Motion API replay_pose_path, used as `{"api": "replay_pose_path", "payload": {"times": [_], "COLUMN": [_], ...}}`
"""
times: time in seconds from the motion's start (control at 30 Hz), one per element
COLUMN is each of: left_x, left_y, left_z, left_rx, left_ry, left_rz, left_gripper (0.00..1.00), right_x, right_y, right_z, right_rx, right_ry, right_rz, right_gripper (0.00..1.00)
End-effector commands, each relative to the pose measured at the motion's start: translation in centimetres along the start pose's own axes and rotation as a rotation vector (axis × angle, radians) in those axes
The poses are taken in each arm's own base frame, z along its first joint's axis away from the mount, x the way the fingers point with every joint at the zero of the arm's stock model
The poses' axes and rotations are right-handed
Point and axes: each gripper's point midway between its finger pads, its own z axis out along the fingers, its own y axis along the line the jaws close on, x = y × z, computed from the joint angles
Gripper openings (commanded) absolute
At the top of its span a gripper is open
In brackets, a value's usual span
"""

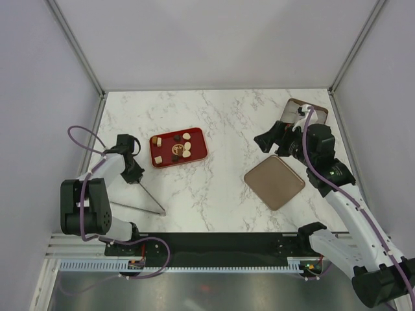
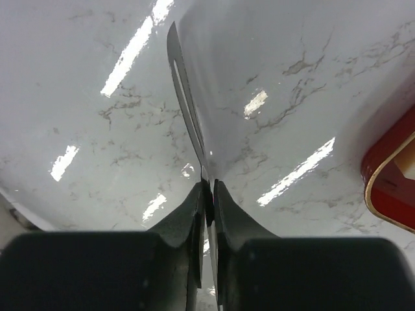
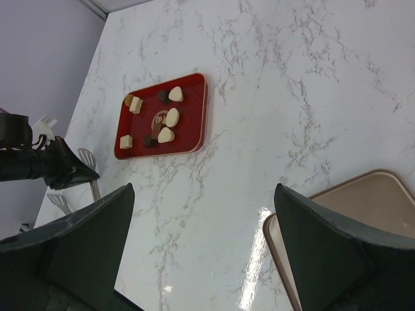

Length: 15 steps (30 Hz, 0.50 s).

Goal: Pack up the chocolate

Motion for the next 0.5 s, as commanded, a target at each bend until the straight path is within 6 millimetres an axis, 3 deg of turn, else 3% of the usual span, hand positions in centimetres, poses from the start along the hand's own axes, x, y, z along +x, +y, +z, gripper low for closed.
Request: {"api": "replay_pose_path", "payload": {"times": [0.0, 0.13, 0.33, 0.47], "left_x": [-1.1, -0.6, 1.3, 1.2], "left_y": [-1.5, -2.1, -0.6, -1.8], "left_z": [-0.8, -1.2, -0.8, -1.3], "left_rx": [0.069, 0.107, 0.067, 0.126], "left_ry": [-0.026, -0.005, 0.033, 0.031], "left_rz": [-0.084, -0.099, -0.131, -0.172], "left_gripper": [0.12, 0.06, 0.06, 0.07], "right_x": [1.0, 2.2, 3.8, 5.4], "right_y": [0.7, 0.6, 1.0, 1.4], "right_z": [0.9, 1.8, 3.1, 3.9], "right_rx": [-0.07, -0.091, -0.097, -0.045], "right_ry": [0.043, 0.104, 0.177, 0.217], "right_rz": [-0.032, -0.04, -0.056, -0.107], "right_gripper": [0.97, 0.95, 0.91, 0.9]}}
